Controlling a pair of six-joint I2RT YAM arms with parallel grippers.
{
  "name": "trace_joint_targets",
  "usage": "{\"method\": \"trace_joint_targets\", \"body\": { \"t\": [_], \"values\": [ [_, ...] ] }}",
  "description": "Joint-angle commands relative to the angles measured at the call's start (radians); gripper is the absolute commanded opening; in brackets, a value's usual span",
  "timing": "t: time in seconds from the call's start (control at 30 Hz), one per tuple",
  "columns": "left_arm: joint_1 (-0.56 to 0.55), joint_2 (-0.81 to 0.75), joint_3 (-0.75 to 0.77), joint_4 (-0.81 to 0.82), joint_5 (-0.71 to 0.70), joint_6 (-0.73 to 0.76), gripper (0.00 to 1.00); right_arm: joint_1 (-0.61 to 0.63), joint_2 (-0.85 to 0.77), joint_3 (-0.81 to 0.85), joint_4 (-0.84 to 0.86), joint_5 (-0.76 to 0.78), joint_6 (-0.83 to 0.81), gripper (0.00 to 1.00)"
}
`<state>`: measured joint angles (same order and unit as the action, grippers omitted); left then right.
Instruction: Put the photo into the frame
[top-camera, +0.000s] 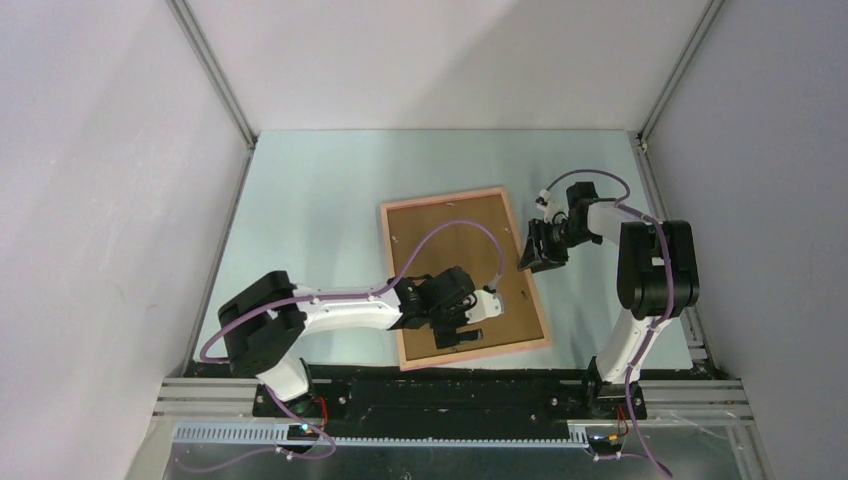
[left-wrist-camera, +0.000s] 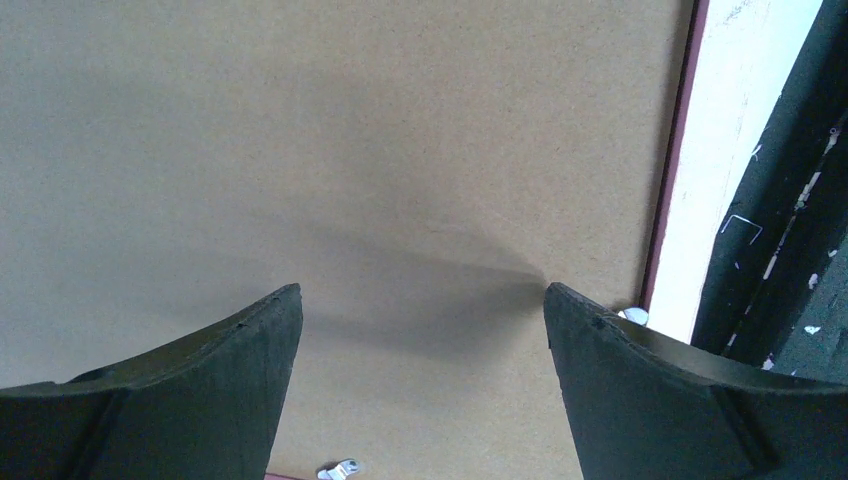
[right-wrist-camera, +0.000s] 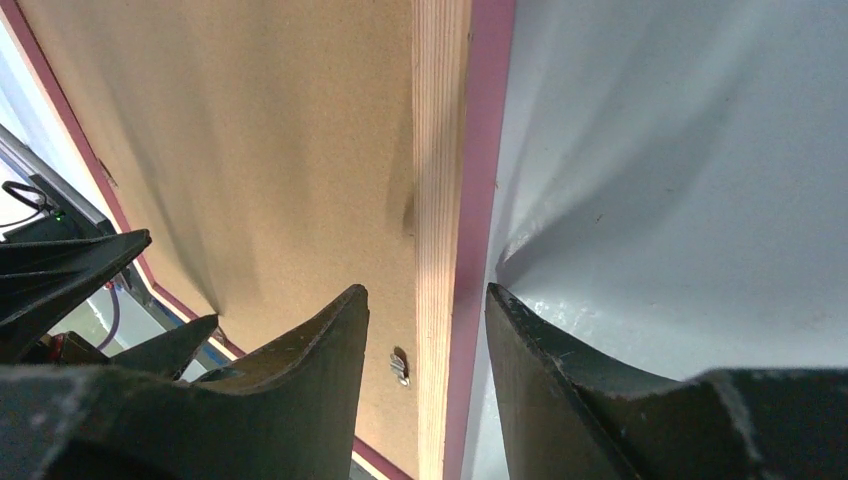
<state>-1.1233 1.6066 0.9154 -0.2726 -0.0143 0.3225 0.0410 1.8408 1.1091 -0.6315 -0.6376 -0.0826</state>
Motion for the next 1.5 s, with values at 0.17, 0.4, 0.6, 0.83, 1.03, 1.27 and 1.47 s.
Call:
{"method": "trace_joint_targets", "body": {
  "t": [0.17, 0.4, 0.6, 0.83, 1.03, 1.27, 1.47],
  "values": [
    [-0.022, 0.065, 0.007, -0.007, 0.022, -0.001, 0.95, -0.008, 0.006, -0.001, -0.005, -0.02, -0.006, 0.51],
    [-0.024, 0.057, 0.025, -0.009, -0.03, -0.013, 0.95, -0.01, 0.008, 0.0, -0.004, -0.022, -0.006, 0.52],
    [-0.018, -0.007, 0.037, -0.01, -0.053, -0.021, 0.97, -0.012, 0.0, -0.001, -0.007, -0.025, -0.008, 0.53],
    [0.001, -0.074, 0.046, -0.022, -0.024, -0.031, 1.0, -0.014, -0.018, -0.001, -0.013, -0.02, -0.013, 0.56],
    [0.079, -0.131, 0.038, -0.027, -0.004, -0.053, 1.0, -0.011, -0.05, 0.012, -0.013, 0.0, -0.015, 0.57],
    [0.239, -0.22, 0.026, -0.048, -0.02, -0.079, 1.0, 0.013, -0.053, 0.075, -0.013, 0.107, -0.007, 0.6],
    [0.377, -0.261, 0.0, -0.078, -0.072, -0.119, 1.0, 0.045, -0.008, 0.187, -0.012, 0.197, 0.01, 0.62]
  ]
}}
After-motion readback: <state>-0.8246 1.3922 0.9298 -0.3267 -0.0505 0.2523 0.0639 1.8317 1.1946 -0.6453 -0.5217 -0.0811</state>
